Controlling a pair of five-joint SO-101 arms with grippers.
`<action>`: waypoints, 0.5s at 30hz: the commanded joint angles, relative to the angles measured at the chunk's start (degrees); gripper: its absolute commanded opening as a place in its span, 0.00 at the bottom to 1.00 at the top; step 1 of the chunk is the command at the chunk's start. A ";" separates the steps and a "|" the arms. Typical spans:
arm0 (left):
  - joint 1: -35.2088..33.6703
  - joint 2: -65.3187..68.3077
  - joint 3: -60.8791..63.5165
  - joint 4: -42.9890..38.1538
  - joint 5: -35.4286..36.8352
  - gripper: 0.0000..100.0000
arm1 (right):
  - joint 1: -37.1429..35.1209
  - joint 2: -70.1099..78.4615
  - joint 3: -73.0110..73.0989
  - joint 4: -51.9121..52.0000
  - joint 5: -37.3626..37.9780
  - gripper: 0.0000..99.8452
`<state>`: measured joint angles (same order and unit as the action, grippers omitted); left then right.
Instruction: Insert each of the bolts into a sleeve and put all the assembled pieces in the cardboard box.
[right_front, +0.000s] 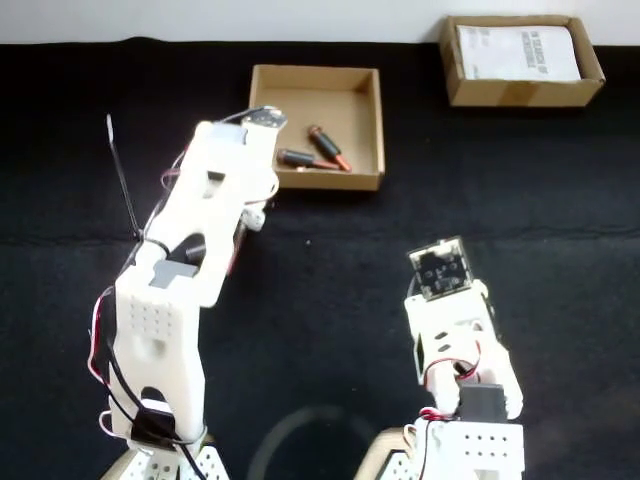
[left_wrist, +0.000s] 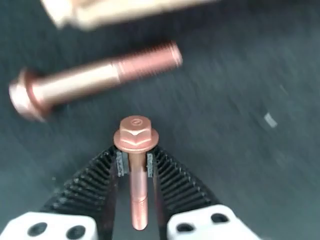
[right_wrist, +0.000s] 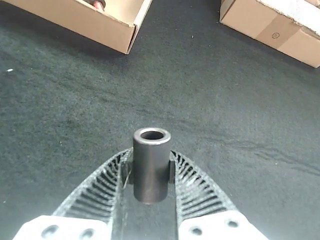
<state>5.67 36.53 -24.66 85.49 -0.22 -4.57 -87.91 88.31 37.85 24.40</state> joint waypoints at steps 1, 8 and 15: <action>1.63 -8.66 -5.85 6.24 0.18 0.01 | -1.27 -0.57 0.31 -4.97 0.53 0.01; 3.91 -23.43 -8.04 9.49 5.27 0.01 | -6.29 -0.66 -0.40 -13.85 -21.10 0.01; 5.32 -37.58 -7.43 9.67 12.48 0.01 | -17.10 -0.66 0.31 -16.66 -35.08 0.01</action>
<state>9.63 5.85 -30.20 94.73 9.98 -16.88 -87.91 88.66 22.64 -7.52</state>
